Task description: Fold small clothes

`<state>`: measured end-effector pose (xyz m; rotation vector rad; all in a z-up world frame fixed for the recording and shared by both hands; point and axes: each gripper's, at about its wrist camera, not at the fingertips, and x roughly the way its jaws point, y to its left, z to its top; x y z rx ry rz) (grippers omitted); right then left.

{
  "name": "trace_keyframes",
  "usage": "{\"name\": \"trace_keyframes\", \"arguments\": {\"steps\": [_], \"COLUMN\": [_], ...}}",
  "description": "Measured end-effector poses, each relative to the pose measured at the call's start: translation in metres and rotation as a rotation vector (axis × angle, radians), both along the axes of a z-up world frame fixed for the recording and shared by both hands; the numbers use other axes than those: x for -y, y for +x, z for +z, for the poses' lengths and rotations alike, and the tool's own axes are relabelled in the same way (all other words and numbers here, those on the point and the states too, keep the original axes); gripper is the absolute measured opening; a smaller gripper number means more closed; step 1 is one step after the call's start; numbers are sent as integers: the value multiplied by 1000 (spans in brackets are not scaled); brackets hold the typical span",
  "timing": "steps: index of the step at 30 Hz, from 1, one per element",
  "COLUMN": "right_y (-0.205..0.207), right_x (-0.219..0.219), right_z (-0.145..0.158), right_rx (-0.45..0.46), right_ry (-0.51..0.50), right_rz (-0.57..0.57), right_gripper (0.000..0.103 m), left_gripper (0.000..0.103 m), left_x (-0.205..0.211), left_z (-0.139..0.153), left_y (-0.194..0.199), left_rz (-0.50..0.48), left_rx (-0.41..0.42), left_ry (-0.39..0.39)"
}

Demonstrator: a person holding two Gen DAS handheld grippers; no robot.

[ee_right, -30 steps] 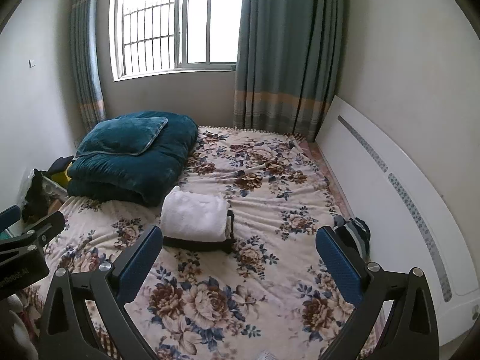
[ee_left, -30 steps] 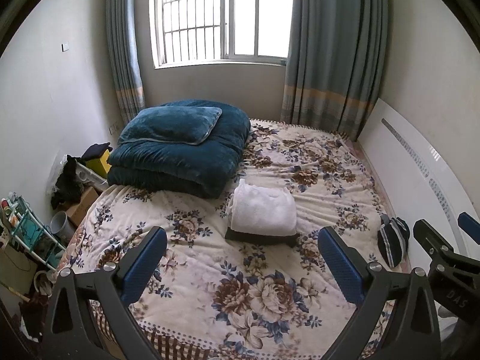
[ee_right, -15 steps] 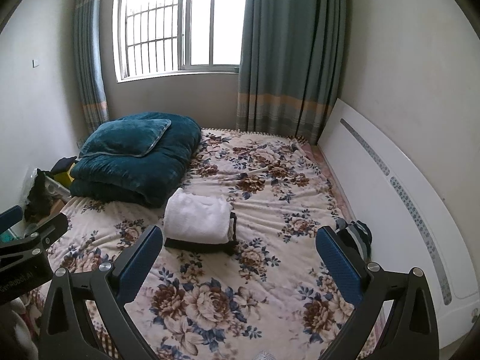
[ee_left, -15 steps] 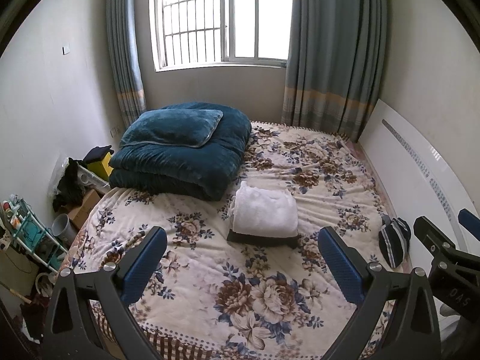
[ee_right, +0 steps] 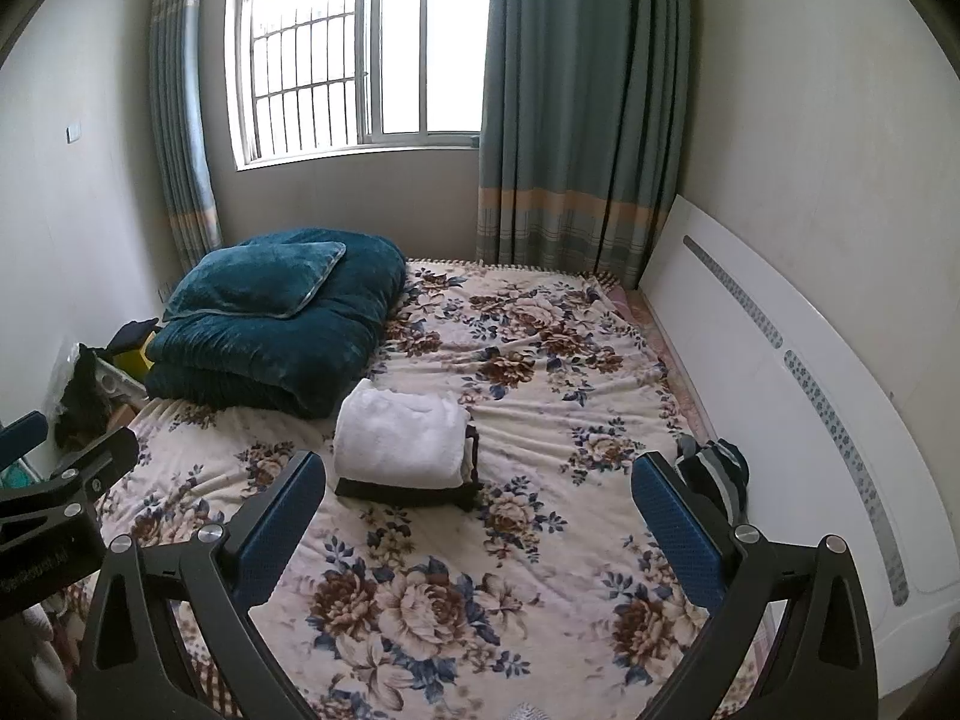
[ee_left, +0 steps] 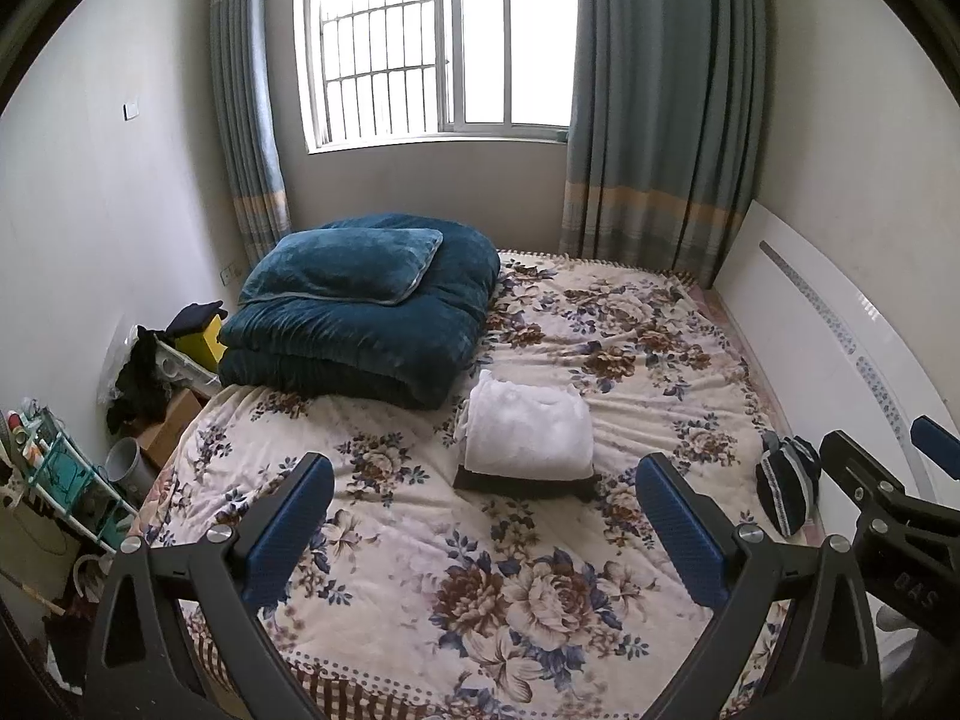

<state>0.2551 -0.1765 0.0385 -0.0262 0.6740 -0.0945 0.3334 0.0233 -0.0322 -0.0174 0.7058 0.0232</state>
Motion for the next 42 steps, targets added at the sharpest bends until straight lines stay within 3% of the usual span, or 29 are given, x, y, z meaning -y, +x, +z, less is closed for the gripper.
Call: {"name": "trace_keyframes", "arguments": {"steps": [17,42], "right_y": [11,-10], "right_x": [-19,-15], "right_z": [6,2], "right_rx": [-15,-1], "right_ry": [30,48], "right_rz": [0,-36], "right_gripper": [103,103], "left_gripper": [103,103], "left_x": [2,1], "left_z": [5,20], "left_y": [1,-4], "left_rz": [1,19], "left_rx": [6,26], "left_ry": [7,16]}}
